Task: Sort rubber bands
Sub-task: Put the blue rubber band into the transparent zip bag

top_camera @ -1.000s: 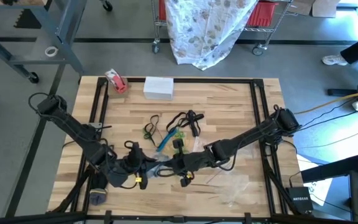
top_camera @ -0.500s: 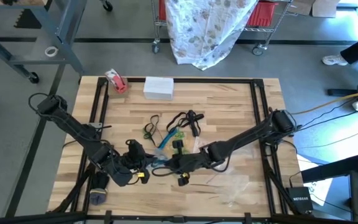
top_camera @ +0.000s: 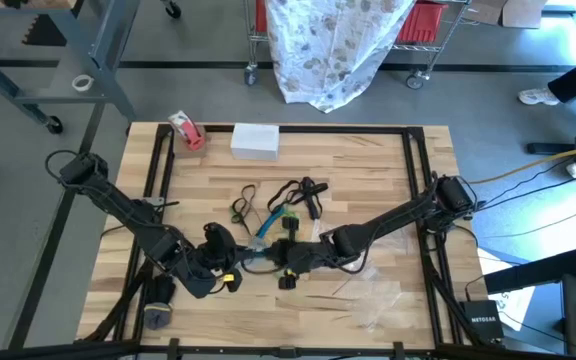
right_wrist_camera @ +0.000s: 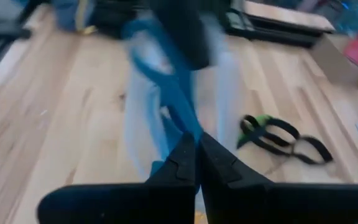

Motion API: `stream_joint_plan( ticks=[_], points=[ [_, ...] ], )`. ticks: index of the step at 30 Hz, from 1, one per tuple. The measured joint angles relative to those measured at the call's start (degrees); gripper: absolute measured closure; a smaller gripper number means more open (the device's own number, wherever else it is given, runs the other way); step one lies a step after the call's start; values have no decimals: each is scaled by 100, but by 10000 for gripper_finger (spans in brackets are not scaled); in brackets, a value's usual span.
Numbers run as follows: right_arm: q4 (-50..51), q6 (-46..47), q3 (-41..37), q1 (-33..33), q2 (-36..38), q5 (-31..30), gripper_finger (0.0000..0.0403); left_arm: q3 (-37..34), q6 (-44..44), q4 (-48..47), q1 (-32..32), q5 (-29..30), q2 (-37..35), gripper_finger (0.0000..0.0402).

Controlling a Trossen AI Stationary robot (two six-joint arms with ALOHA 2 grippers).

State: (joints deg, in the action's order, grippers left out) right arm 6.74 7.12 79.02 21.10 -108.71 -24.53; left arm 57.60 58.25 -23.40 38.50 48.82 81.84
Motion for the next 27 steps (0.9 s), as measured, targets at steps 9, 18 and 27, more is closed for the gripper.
stream_joint_plan(
  ticks=[9, 18, 27],
  points=[
    [256, 764, 0, -242, 11, 714, 398, 0, 136, -10, -92, -49, 23, 402],
    [70, 745, 0, -238, 11, 763, 297, 0, -12, -7, -112, -47, 40, 402],
    [246, 296, 60, -194, 153, 972, 200, 0, -14, -8, -101, -47, 40, 401]
  ],
)
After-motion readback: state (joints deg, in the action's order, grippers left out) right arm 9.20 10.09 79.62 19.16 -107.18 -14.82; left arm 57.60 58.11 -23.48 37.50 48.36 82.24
